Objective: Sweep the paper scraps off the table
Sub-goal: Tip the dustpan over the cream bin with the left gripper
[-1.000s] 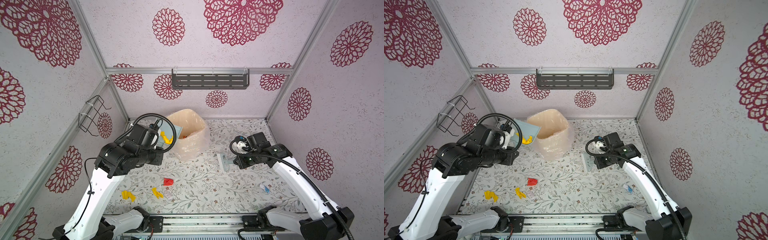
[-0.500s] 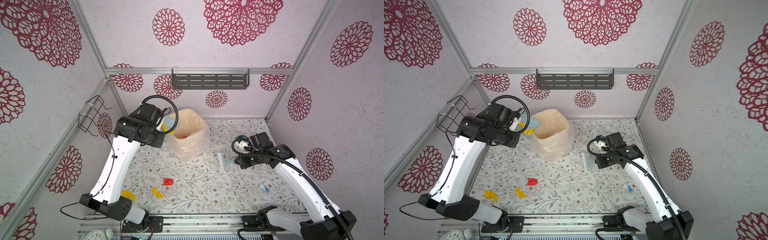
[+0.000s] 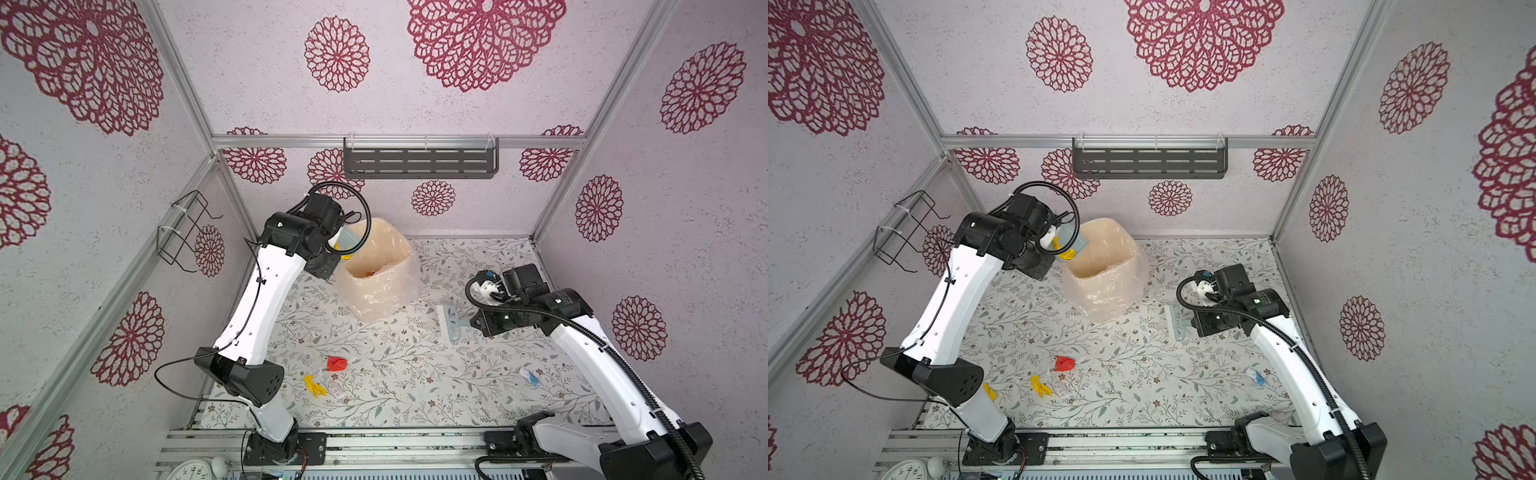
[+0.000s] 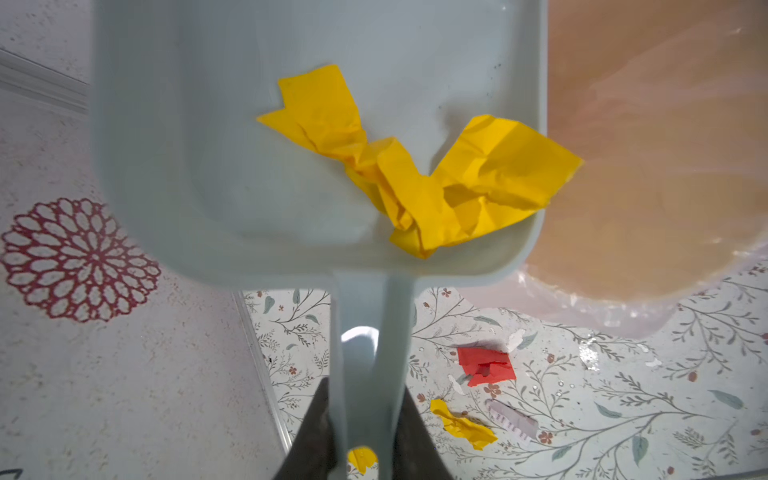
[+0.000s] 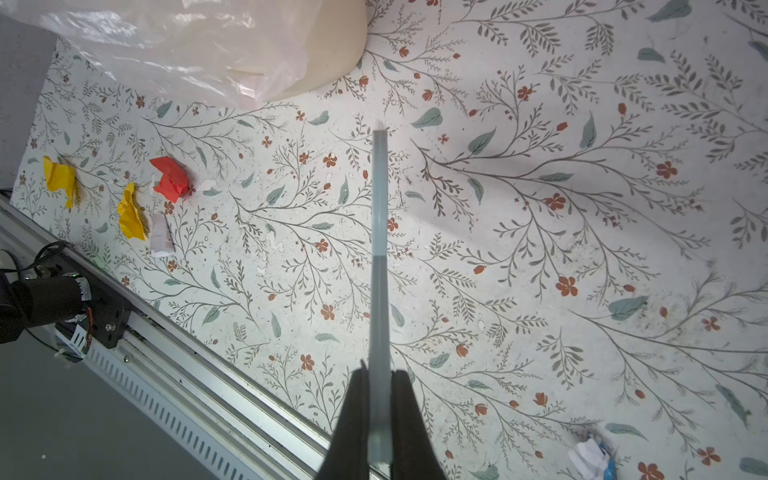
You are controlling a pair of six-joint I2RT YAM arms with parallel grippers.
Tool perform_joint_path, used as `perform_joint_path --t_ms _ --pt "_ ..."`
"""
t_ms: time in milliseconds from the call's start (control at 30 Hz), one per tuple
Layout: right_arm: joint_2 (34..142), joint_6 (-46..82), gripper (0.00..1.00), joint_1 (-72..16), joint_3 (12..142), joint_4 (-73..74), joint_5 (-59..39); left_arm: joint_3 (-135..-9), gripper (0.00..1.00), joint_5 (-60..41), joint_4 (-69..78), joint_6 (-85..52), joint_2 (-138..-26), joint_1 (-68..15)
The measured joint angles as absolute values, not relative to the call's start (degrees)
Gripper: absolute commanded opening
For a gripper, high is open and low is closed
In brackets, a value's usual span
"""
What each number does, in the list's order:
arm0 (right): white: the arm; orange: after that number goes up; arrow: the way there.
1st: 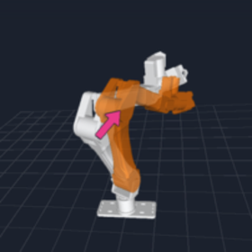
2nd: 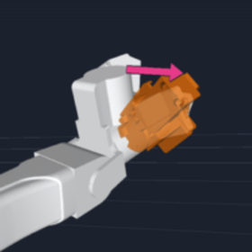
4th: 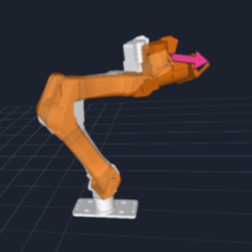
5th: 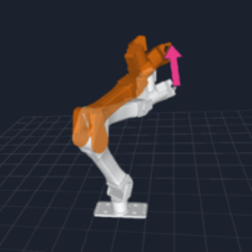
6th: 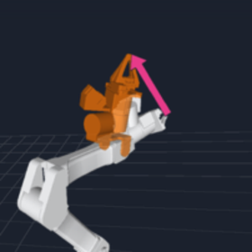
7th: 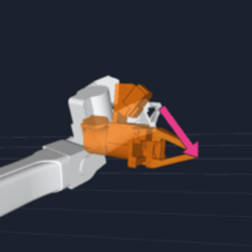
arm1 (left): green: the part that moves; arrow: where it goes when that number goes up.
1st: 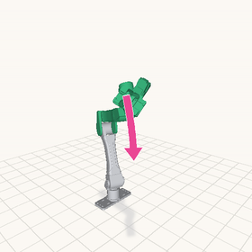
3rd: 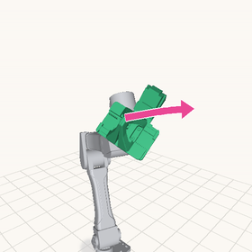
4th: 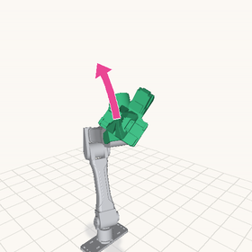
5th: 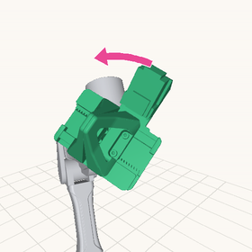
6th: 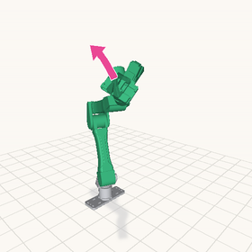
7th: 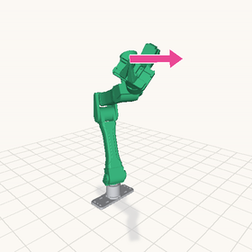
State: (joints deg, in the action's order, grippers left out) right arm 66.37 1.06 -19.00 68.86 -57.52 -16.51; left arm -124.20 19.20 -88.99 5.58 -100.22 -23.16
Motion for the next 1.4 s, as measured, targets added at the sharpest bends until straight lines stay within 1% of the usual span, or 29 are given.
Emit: perform_joint_path --t_ms 200,400,667,867,1100,1400 --pt "66.4 1.0 0.0 -18.4 68.8 -57.7 -16.8 -124.6 0.0 26.2 -88.2 8.5 -103.5 -27.6" --pt "66.4 1.0 0.0 -18.2 68.9 -57.7 -16.8 -124.0 0.0 35.8 -85.9 12.1 -105.0 -31.4" --pt "66.4 0.8 0.0 -18.0 68.8 -57.9 -16.9 -116.0 0.0 52.1 -78.6 19.7 -105.0 -37.0" --pt "66.4 0.5 0.0 -17.9 68.8 -58.0 -17.0 -111.8 0.0 59.3 -73.1 25.0 -105.0 -37.9" --pt "66.4 0.5 0.0 -17.9 68.8 -58.0 -17.8 -111.4 0.0 60.4 -71.6 25.8 -104.1 -37.9" --pt "66.1 0.7 0.0 -17.9 67.0 -57.7 -18.9 -114.2 0.0 52.0 -72.9 21.1 -100.3 -37.8"
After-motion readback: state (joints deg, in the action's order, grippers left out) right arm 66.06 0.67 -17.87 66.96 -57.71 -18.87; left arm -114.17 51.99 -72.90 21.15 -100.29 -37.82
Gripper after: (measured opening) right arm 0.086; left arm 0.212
